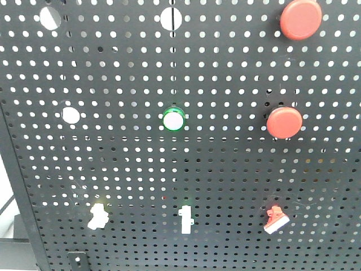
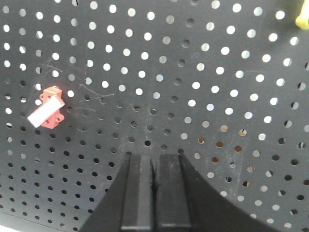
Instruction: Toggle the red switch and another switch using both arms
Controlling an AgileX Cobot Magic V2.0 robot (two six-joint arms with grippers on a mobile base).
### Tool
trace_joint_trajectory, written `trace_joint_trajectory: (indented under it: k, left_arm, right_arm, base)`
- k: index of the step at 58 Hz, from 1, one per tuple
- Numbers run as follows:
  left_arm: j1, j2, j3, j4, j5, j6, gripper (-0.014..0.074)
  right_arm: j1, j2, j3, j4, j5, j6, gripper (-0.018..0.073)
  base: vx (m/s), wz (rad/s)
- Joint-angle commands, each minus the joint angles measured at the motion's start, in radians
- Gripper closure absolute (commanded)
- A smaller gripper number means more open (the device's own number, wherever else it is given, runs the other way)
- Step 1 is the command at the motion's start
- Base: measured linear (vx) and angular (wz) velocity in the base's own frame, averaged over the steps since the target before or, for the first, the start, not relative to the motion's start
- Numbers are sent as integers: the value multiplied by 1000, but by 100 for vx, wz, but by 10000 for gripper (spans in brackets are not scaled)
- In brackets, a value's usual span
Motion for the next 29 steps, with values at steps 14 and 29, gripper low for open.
trace_joint_trajectory:
  k: [14,29]
  left_arm:
    - [2,-9,20,-7,-49,-11,594]
    - [2,-9,20,-7,-49,-11,594]
  right_arm:
    - [0,10,-32,-21,-35,-9,566]
    - [0,10,-32,-19,-35,-9,566]
  base:
    - [0,0]
    - [0,0]
